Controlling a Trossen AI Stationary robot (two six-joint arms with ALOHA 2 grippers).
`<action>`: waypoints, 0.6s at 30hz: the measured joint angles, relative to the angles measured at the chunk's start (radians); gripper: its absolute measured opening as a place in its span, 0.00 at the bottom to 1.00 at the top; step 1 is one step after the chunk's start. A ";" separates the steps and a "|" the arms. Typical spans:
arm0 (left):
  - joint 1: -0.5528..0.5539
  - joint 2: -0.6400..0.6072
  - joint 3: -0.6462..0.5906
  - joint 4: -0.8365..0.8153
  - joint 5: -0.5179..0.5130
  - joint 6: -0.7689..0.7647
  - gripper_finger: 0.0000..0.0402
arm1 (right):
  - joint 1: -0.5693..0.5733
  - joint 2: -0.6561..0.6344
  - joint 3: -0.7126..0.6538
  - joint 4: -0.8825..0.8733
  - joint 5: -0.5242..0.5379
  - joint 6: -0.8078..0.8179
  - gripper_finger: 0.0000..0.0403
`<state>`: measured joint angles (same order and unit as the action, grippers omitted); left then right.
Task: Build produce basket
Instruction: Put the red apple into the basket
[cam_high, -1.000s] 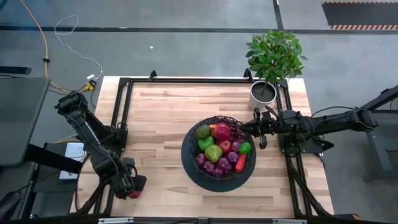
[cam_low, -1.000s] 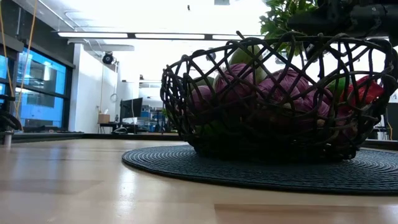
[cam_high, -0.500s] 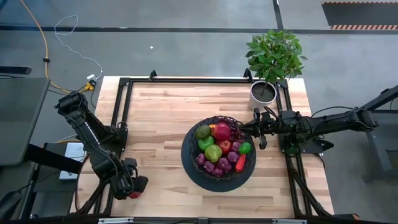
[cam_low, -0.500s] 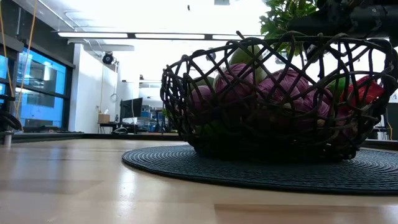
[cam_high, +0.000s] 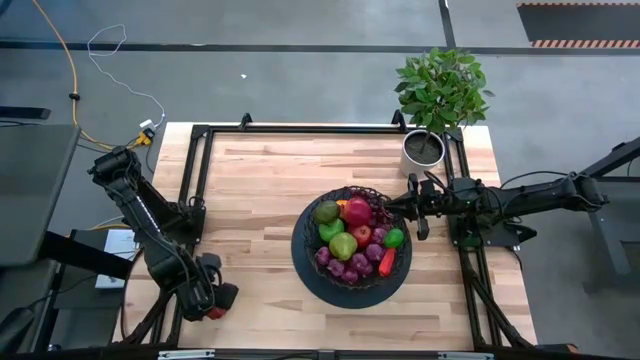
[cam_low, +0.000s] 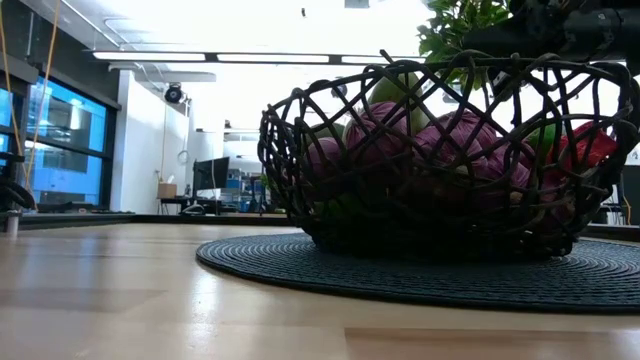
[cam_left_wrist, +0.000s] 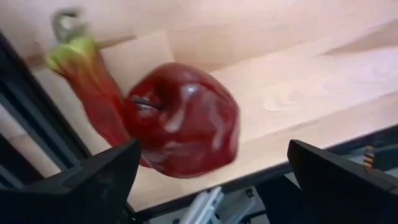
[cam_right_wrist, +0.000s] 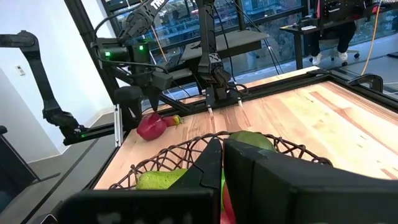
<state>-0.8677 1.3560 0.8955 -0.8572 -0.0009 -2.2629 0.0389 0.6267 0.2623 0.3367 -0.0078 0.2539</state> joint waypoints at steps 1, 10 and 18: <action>0.000 0.000 0.000 0.009 0.001 0.001 0.98 | 0.000 0.000 0.000 -0.003 0.000 0.000 0.00; 0.001 0.000 0.000 -0.001 0.019 -0.011 0.97 | 0.000 0.000 0.000 -0.007 0.000 0.000 0.00; 0.003 0.059 0.000 -0.004 0.042 -0.012 0.97 | 0.000 0.000 0.000 -0.007 0.000 0.000 0.00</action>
<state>-0.8642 1.4146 0.8955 -0.8616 0.0415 -2.2745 0.0387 0.6266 0.2623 0.3302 -0.0078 0.2539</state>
